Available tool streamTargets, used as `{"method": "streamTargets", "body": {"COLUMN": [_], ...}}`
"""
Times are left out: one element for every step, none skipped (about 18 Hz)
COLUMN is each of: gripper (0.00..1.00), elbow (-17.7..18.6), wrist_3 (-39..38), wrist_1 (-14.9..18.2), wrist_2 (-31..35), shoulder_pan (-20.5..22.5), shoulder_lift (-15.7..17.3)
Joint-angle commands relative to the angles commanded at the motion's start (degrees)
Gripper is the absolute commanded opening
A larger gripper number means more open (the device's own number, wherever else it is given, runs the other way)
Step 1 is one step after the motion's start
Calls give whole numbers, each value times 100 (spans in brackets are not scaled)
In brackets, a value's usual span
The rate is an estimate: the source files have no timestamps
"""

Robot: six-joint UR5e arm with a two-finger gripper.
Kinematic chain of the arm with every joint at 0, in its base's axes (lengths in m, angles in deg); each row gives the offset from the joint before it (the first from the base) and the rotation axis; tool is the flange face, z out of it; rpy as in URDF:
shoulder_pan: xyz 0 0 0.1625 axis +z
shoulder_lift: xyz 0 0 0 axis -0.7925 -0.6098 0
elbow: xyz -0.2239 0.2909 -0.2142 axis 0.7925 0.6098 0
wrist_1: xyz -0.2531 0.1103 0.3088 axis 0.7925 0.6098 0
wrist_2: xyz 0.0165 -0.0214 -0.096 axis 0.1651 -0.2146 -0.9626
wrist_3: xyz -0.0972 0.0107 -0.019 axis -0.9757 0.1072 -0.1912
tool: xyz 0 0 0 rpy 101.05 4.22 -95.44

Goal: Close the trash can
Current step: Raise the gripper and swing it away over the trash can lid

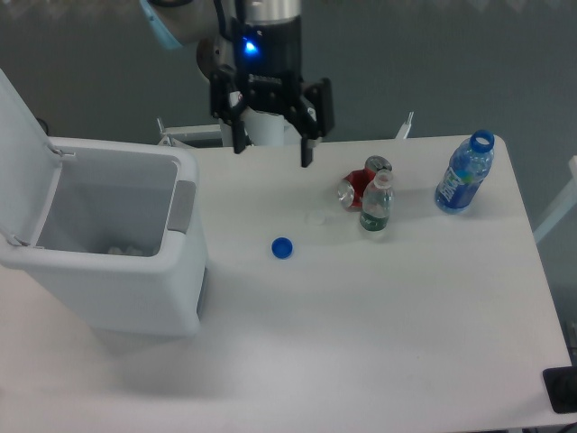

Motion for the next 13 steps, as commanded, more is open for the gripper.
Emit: {"method": "streamTargets", "body": {"gripper": [100,100,100,100,100,100,100,100,100,100,100,100,100], "elbow": [17,9,9,52,70,105,123,175,202,193,211,211,211], "wrist_3": [140,185,185,203,212,203,203,194,151,124,28,-121,-288], "wrist_1": [-9,-9,0,0,0,0,0,-9,0,35,61,96,105], "wrist_2": [35,96,123,123,132,149,150,158,158,141,123,123,114], "shoulder_pan": [9,27,36,53,62,62,53,53,62,62,62,62,45], "shoulder_lift": [-9,-35,-35,-35,-35,-26,-9,17,35,53,88,123,149]}}
